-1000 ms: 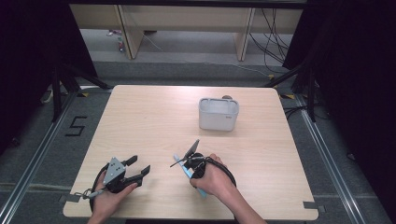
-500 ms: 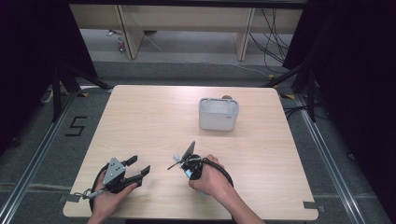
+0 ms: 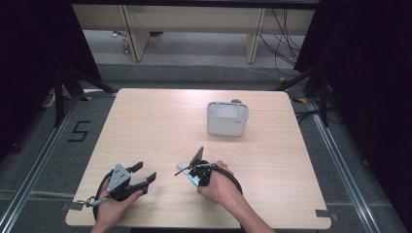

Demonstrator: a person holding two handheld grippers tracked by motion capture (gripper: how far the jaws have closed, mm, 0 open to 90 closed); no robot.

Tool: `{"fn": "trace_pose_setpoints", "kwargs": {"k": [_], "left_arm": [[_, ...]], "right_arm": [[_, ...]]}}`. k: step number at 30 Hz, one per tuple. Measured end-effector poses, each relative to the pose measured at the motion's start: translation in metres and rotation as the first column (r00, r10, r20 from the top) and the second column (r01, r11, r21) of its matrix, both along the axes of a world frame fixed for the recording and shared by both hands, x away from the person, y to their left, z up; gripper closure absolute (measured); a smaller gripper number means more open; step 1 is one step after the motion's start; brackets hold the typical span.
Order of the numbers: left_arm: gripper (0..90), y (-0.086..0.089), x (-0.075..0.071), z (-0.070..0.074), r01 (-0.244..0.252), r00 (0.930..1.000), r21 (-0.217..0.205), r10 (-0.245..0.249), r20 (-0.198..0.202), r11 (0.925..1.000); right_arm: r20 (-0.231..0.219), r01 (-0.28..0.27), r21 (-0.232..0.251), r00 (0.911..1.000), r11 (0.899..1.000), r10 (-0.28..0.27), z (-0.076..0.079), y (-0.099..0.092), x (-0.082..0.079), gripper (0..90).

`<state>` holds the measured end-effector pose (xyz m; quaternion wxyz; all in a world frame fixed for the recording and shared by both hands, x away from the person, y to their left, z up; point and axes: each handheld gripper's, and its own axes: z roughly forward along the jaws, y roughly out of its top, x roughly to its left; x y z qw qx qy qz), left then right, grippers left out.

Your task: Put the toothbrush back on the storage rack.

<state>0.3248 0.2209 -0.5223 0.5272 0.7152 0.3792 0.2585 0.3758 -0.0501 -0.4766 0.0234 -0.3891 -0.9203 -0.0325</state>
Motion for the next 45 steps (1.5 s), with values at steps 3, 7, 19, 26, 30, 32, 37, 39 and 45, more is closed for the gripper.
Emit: {"fn": "trace_pose_setpoints", "kwargs": {"k": [3,7,19,26,30,32,37,39,45], "left_arm": [[33.5,0.0,0.0,0.0,0.002,1.0,-0.003,-0.002,0.003,1.0],[33.5,0.0,0.0,0.0,0.0,1.0,0.0,0.0,0.0,1.0],[33.6,0.0,0.001,-0.001,0.004,1.0,-0.01,-0.004,0.007,0.9999],[33.6,0.0,0.001,-0.001,0.003,1.0,-0.007,-0.003,0.005,1.0],[33.6,0.0,0.001,-0.001,0.003,1.0,-0.008,-0.003,0.005,1.0],[33.7,0.0,0.001,-0.001,0.002,1.0,-0.01,-0.002,0.006,0.9999],[33.9,0.0,0.0,0.0,-0.004,1.0,-0.002,0.004,-0.001,1.0],[33.9,0.0,0.0,0.0,-0.004,1.0,0.0,0.004,0.0,1.0],[33.9,-0.001,0.001,-0.001,-0.002,1.0,-0.011,0.002,0.005,0.9999]], "right_arm": [[0.001,0.012,0.002,0.9999,1.0,-0.012,0.0,-0.001,0.0,78.9],[0.001,-0.003,0.019,1.0,1.0,0.003,-0.001,-0.003,0.001,78.9],[0.057,0.041,0.059,0.9974,0.997,-0.044,0.009,-0.01,-0.001,79.2],[0.08,0.049,0.086,0.9952,0.995,-0.056,0.011,-0.016,-0.002,79.1],[0.108,0.028,0.109,0.9934,0.994,-0.04,0.013,-0.02,-0.001,79.2],[0.105,0.043,0.117,0.9929,0.992,-0.055,0.015,-0.02,-0.002,79.2],[0.141,0.045,0.162,0.9877,0.986,-0.068,0.02,-0.027,-0.005,79.2],[0.157,0.038,0.187,0.9852,0.982,-0.068,0.023,-0.031,-0.006,79.2],[0.202,0.036,0.262,0.9752,0.965,-0.091,0.024,-0.046,-0.01,79.2]]}}
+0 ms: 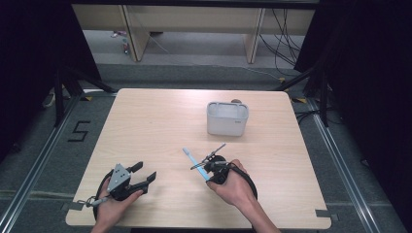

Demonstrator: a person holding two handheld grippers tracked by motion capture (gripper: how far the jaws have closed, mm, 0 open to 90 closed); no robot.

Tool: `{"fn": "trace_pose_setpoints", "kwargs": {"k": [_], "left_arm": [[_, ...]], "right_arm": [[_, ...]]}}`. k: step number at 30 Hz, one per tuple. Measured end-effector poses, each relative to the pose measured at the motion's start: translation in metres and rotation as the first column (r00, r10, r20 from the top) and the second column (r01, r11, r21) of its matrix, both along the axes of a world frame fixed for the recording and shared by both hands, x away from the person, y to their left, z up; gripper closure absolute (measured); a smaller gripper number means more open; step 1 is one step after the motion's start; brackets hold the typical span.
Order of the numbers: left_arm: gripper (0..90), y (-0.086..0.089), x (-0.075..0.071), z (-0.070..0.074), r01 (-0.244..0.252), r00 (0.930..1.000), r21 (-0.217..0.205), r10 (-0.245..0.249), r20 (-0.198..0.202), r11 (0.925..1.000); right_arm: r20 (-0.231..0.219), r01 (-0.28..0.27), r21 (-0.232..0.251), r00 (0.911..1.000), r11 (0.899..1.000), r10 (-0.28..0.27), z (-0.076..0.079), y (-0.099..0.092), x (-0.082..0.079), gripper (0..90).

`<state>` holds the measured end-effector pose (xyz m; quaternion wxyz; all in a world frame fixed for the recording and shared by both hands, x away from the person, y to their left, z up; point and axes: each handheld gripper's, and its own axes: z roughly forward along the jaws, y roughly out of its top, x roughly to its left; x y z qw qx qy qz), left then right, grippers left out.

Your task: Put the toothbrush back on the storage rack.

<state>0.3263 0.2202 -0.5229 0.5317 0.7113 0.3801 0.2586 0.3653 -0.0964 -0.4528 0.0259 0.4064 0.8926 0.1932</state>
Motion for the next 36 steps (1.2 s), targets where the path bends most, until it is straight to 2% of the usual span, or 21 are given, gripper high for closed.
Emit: {"fn": "trace_pose_setpoints", "kwargs": {"k": [2,9,12,15,16,17,18,20,22,23,24,25,26,27,28,29,32,33,34,35,36], "left_arm": [[33.9,0.0,0.0,0.0,0.0,1.0,0.001,0.0,0.001,1.0],[33.8,0.0,-0.001,0.001,-0.006,1.0,0.008,0.006,-0.008,0.9999],[33.8,0.0,0.0,0.001,-0.006,1.0,0.008,0.006,-0.008,0.9999],[33.8,0.0,0.0,0.001,-0.006,1.0,0.007,0.006,-0.007,1.0],[33.8,0.0,0.0,0.001,-0.006,1.0,0.008,0.006,-0.007,0.9999],[33.8,0.0,0.0,0.001,-0.006,1.0,0.008,0.006,-0.007,1.0],[33.8,0.0,0.0,0.001,-0.006,1.0,0.007,0.006,-0.007,1.0],[33.8,0.0,0.0,0.001,-0.006,1.0,0.007,0.006,-0.007,1.0],[33.8,0.0,0.0,0.001,-0.009,0.9999,0.006,0.009,-0.007,0.9999],[33.8,0.0,0.0,0.001,-0.007,1.0,0.007,0.007,-0.006,1.0],[33.8,0.0,0.0,0.001,-0.008,0.9999,0.006,0.008,-0.007,1.0],[33.8,0.0,0.0,0.001,-0.008,0.9999,0.005,0.008,-0.007,1.0],[33.8,0.0,0.0,0.001,-0.008,0.9999,0.003,0.008,-0.007,1.0],[33.8,0.0,0.0,0.001,-0.009,0.9999,0.003,0.009,-0.007,1.0],[33.9,0.0,0.0,0.001,-0.007,1.0,0.004,0.007,-0.007,1.0],[33.9,0.0,0.0,0.001,-0.006,1.0,0.005,0.006,-0.007,1.0],[34.1,0.0,0.001,0.001,-0.003,1.0,-0.005,0.003,-0.009,1.0],[34.5,-0.001,0.001,0.001,-0.003,0.9999,-0.016,0.003,-0.011,0.9999],[34.5,-0.002,0.003,0.002,0.006,1.0,-0.036,-0.006,-0.005,0.9993],[34.8,-0.004,0.003,0.005,0.01,0.9999,-0.051,-0.01,-0.011,0.9986],[35.4,-0.006,0.004,0.007,0.019,0.9998,-0.075,-0.02,-0.007,0.997]], "right_arm": [[0.013,0.002,0.003,0.9999,1.0,-0.002,0.001,-0.002,-0.001,79.2],[0.086,0.032,0.089,0.9955,0.996,-0.04,0.002,-0.017,-0.006,79.2],[0.14,0.036,0.127,0.9887,0.991,-0.053,0.004,-0.026,-0.007,79.2],[0.16,0.04,0.154,0.9849,0.987,-0.065,0.004,-0.029,-0.008,79.2],[0.186,0.036,0.174,0.9801,0.984,-0.069,0.004,-0.032,-0.009,79.2],[0.186,0.036,0.174,0.9801,0.984,-0.069,0.004,-0.032,-0.009,79.2],[0.207,0.055,0.193,0.9737,0.98,-0.095,0.004,-0.034,-0.01,79.2],[0.227,0.048,0.2,0.9695,0.979,-0.093,0.002,-0.034,-0.01,79.2],[0.23,0.051,0.209,0.968,0.976,-0.1,0.003,-0.036,-0.011,79.2],[0.237,0.059,0.222,0.965,0.973,-0.113,0.002,-0.036,-0.011,79.2],[0.277,0.02,0.209,0.9576,0.978,-0.079,0.001,-0.038,-0.009,79.2],[0.289,0.019,0.215,0.9539,0.976,-0.082,0.001,-0.039,-0.009,79.2],[0.281,0.046,0.227,0.9534,0.973,-0.11,0.001,-0.039,-0.012,79.2],[0.294,0.04,0.242,0.949,0.969,-0.113,0.001,-0.04,-0.011,79.2],[0.323,0.042,0.25,0.9382,0.967,-0.125,0.0,-0.042,-0.013,79.2],[0.323,0.042,0.25,0.9382,0.967,-0.125,0.0,-0.042,-0.013,79.2],[0.346,0.046,0.286,0.9264,0.957,-0.148,-0.003,-0.043,-0.015,79.2],[0.369,0.039,0.29,0.9175,0.956,-0.149,-0.006,-0.044,-0.017,79.1],[0.369,0.039,0.29,0.9175,0.956,-0.149,-0.006,-0.044,-0.017,79.1],[0.399,0.024,0.287,0.906,0.958,-0.142,-0.008,-0.045,-0.016,79.1],[0.389,0.046,0.314,0.9051,0.948,-0.173,-0.01,-0.044,-0.019,79.1]]}}
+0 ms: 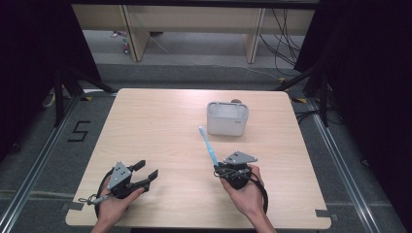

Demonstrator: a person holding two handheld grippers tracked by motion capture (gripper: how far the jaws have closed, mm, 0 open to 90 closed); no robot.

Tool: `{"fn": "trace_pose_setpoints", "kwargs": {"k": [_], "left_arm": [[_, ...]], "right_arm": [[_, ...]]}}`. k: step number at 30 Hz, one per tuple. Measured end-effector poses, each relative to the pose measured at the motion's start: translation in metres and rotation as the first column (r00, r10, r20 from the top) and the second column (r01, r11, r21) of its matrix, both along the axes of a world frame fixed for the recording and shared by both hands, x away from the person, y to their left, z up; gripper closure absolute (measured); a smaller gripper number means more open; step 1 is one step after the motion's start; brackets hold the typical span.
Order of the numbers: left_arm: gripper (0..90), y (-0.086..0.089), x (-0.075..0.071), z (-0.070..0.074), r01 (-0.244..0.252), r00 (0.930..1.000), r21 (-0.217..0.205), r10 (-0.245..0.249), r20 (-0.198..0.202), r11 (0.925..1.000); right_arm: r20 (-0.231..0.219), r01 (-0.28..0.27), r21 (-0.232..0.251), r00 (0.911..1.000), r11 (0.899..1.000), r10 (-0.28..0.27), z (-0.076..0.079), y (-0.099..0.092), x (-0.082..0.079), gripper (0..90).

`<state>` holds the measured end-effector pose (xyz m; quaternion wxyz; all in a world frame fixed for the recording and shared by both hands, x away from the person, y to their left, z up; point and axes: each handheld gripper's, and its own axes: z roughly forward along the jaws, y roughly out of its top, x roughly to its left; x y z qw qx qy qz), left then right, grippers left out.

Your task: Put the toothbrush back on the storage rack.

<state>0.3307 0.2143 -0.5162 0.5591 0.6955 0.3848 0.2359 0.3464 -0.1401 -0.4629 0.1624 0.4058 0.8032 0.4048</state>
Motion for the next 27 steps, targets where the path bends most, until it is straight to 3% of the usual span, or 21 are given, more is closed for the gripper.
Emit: {"fn": "trace_pose_setpoints", "kwargs": {"k": [1,2,6,8,9,14,15,18,24,27], "left_arm": [[35.4,-0.002,0.001,0.004,0.007,1.0,-0.017,-0.007,-0.005,0.9998],[36.5,-0.006,0.004,0.006,0.025,0.9997,-0.058,-0.025,0.0,0.998],[38.3,-0.025,0.012,0.022,0.084,0.9958,-0.122,-0.088,-0.025,0.989],[40.0,-0.035,0.017,0.028,0.118,0.9924,-0.157,-0.122,-0.019,0.9806],[40.3,-0.04,0.018,0.032,0.126,0.9911,-0.156,-0.131,-0.024,0.9798],[42.1,-0.067,0.026,0.05,0.188,0.9816,-0.161,-0.191,0.0,0.9688],[42.5,-0.072,0.029,0.053,0.208,0.9779,-0.175,-0.208,0.018,0.9622],[44.1,-0.083,0.034,0.061,0.225,0.974,-0.167,-0.226,0.013,0.96],[51.2,-0.103,0.05,0.066,0.261,0.9632,-0.19,-0.268,-0.016,0.9465],[55.6,-0.111,0.059,0.067,0.265,0.9594,-0.204,-0.279,-0.041,0.9422]], "right_arm": [[0.0,0.0,0.0,1.0,1.0,0.0,0.0,0.0,0.0,79.1],[0.049,-0.013,-0.005,0.9987,1.0,0.013,-0.002,-0.001,0.001,79.1],[0.067,-0.009,0.018,0.9977,1.0,0.008,-0.001,0.001,-0.002,79.1],[0.075,-0.002,0.029,0.9972,1.0,-0.001,0.0,0.001,-0.003,79.1],[0.065,0.019,0.034,0.9976,0.999,-0.022,0.001,0.002,-0.005,79.1],[0.111,0.007,0.041,0.9938,0.999,-0.012,0.001,0.004,-0.006,79.1],[0.132,0.007,0.03,0.9912,1.0,-0.011,0.001,0.004,-0.005,79.1],[0.125,0.002,0.047,0.9921,0.999,-0.008,0.001,0.007,-0.007,79.1],[0.144,0.002,0.052,0.9896,0.999,-0.01,-0.001,0.01,-0.008,79.1],[0.11,0.032,0.074,0.9931,0.997,-0.04,-0.002,0.015,-0.013,79.1]]}}
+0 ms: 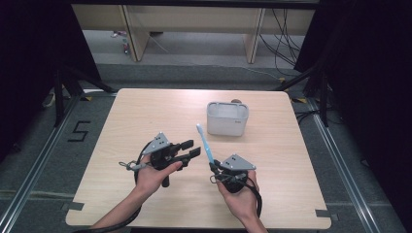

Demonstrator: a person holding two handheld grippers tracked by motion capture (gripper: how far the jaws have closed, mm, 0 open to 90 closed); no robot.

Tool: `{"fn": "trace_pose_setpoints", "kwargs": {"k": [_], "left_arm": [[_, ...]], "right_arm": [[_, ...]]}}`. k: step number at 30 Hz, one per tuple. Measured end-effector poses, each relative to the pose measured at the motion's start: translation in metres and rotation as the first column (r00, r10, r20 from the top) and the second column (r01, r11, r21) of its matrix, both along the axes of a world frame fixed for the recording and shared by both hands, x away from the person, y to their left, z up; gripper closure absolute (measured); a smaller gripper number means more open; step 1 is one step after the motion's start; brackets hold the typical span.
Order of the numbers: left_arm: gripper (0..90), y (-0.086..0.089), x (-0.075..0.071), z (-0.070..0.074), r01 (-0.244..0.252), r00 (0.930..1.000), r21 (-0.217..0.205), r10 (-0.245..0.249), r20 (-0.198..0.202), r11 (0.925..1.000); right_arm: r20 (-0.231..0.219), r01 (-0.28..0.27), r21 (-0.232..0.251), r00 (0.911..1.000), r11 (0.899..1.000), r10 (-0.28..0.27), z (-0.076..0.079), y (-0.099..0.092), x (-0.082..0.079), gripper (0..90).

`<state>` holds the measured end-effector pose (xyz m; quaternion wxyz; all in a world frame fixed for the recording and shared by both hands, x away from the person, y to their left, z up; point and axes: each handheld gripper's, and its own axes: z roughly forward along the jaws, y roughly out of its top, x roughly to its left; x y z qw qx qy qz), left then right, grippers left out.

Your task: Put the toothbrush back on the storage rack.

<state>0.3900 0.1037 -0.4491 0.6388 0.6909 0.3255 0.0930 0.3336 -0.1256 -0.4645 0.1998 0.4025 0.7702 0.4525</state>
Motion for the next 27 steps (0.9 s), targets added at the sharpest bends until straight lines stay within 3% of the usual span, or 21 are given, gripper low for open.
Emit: {"fn": "trace_pose_setpoints", "kwargs": {"k": [1,3,4,8,9,14,15,21,27], "left_arm": [[56.8,-0.002,0.003,0.0,0.004,0.9999,-0.005,-0.004,-0.012,1.0],[58.8,-0.006,0.008,0.001,0.007,0.9991,-0.029,-0.008,-0.04,0.9996],[61.0,-0.008,0.009,0.001,0.009,0.9989,-0.039,-0.011,-0.045,0.9992],[64.6,-0.015,0.012,0.005,0.024,0.9982,-0.066,-0.027,-0.054,0.9976],[65.1,-0.016,0.012,0.005,0.028,0.9981,-0.069,-0.031,-0.053,0.9972],[68.9,-0.021,0.012,0.009,0.034,0.9983,-0.085,-0.038,-0.044,0.9958],[70.4,-0.021,0.012,0.009,0.033,0.9983,-0.091,-0.038,-0.045,0.9953],[80.5,-0.021,0.012,0.013,0.038,0.9987,-0.109,-0.041,-0.029,0.9934],[85.2,-0.026,0.009,0.017,0.082,0.9964,-0.111,-0.084,-0.011,0.9905]], "right_arm": [[0.06,-0.03,-0.034,0.9977,0.999,0.032,0.0,-0.002,0.004,79.1],[0.034,-0.029,-0.019,0.999,0.999,0.03,0.0,0.0,0.003,79.1],[0.053,-0.023,-0.029,0.9983,0.999,0.024,0.0,-0.001,0.004,79.1],[0.058,-0.026,-0.027,0.9979,0.999,0.028,0.0,-0.001,0.005,79.1],[0.043,-0.031,-0.018,0.9986,0.999,0.032,0.001,0.0,0.004,79.2],[0.051,-0.023,-0.006,0.9984,1.0,0.023,0.003,-0.001,0.005,79.1],[0.052,-0.02,-0.024,0.9984,1.0,0.021,0.005,-0.002,0.004,79.2],[0.057,-0.014,-0.021,0.9983,1.0,0.016,0.008,-0.003,0.005,79.2],[0.064,-0.014,-0.02,0.9978,1.0,0.015,0.007,-0.001,0.007,78.7]]}}
